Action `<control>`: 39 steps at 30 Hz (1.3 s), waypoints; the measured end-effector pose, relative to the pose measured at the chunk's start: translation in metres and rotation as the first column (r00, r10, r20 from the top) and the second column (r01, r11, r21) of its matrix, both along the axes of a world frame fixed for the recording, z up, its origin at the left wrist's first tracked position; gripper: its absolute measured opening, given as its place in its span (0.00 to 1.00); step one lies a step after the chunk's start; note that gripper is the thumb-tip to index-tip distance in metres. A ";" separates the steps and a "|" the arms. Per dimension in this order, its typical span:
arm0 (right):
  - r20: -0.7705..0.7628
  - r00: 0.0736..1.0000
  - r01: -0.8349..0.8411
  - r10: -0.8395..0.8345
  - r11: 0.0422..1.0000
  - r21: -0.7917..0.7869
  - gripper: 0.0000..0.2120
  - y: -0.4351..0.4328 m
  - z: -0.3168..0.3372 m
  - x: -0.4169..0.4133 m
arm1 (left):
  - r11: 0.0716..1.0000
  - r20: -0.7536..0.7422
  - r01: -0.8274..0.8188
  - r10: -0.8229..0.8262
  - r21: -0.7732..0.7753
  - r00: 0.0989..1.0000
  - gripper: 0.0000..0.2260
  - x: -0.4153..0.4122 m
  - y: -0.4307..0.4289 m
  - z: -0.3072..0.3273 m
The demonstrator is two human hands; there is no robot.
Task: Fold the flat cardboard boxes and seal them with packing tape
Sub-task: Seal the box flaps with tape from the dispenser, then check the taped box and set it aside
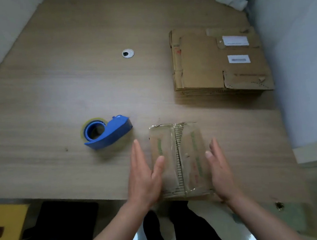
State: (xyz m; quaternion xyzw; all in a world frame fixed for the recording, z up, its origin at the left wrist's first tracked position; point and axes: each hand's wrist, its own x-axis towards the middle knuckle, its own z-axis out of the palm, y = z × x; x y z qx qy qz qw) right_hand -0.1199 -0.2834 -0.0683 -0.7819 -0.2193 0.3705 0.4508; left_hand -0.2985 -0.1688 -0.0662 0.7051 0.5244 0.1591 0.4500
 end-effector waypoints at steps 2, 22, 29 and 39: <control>0.027 0.998 -0.060 0.061 0.998 -0.017 0.32 -0.025 -0.006 -0.033 | 0.986 -0.088 0.164 -0.162 0.023 0.983 0.47 -0.011 -0.028 -0.001; 0.135 0.963 -0.175 0.233 0.922 -0.344 0.27 0.012 -0.002 0.002 | 0.934 -0.129 0.320 -0.341 -0.158 0.931 0.60 -0.014 -0.010 0.000; -0.005 0.998 0.053 -0.055 0.987 -0.151 0.38 0.050 0.032 0.030 | 0.879 0.199 -0.074 0.188 -0.471 0.962 0.37 0.039 0.048 0.046; -0.325 0.945 0.115 -0.021 0.955 0.272 0.37 0.016 0.082 0.026 | 0.934 0.492 0.101 0.086 -0.342 0.867 0.22 0.027 0.045 0.081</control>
